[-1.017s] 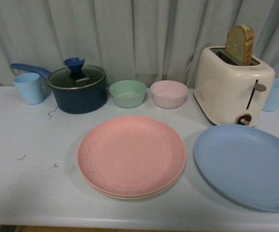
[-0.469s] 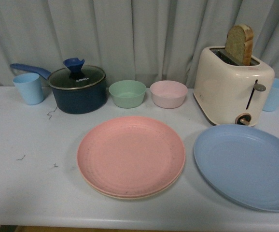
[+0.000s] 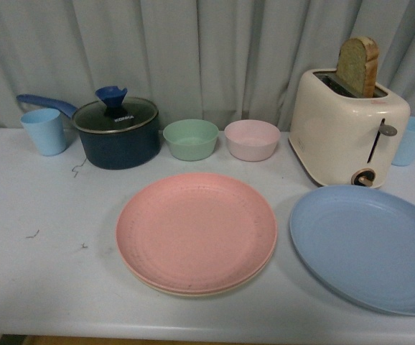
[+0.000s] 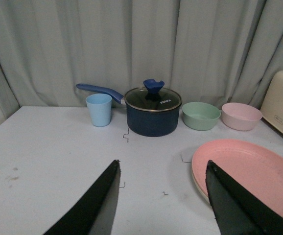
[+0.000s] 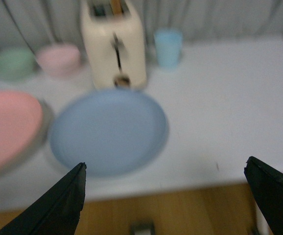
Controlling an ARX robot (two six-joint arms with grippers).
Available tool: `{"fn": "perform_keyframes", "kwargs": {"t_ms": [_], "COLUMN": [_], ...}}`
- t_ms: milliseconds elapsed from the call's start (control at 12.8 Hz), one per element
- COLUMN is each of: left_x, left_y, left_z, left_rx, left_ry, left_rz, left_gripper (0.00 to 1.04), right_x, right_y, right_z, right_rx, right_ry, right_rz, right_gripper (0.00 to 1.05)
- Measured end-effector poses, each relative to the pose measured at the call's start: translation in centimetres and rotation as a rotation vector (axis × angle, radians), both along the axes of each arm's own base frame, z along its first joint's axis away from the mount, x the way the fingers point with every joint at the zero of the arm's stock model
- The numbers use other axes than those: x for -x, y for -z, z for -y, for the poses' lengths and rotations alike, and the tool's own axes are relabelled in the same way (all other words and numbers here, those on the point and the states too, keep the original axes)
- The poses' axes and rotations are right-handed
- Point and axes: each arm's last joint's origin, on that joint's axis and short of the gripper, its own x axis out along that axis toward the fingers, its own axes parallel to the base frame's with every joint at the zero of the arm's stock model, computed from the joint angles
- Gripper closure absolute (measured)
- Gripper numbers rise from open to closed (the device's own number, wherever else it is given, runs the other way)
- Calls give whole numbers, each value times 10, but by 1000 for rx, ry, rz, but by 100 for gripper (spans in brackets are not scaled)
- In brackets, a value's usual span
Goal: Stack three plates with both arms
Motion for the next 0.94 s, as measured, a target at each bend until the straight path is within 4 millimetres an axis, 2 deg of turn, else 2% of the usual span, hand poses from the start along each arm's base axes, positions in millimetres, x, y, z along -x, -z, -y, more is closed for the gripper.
{"fn": "perform_keyframes", "kwargs": {"t_ms": [78, 235, 313, 469, 626, 704, 782, 939], "left_x": [0, 0, 0, 0, 0, 0, 0, 0], "left_y": [0, 0, 0, 0, 0, 0, 0, 0], "left_z": [0, 0, 0, 0, 0, 0, 0, 0], "left_rx": [0, 0, -2, -3, -3, -3, -3, -3], "left_ry": [2, 1, 1, 1, 1, 1, 1, 1], "left_rz": [0, 0, 0, 0, 0, 0, 0, 0], "left_gripper": [40, 11, 5, 7, 7, 7, 7, 7], "right_x": [-14, -63, -95, -153, -201, -218, -236, -254], "right_y": [-7, -34, -38, -15, 3, 14, 34, 70], "right_z": [3, 17, 26, 40, 47, 49, 52, 56], "right_rx": [-27, -86, -111, -150, -166, -160, -157, -148], "right_ry": [100, 150, 138, 128, 104, 106, 114, 141], "right_rz": [-247, -305, -399, -571, -658, -685, -738, -814], "right_gripper": [6, 6, 6, 6, 6, 6, 6, 6]}}
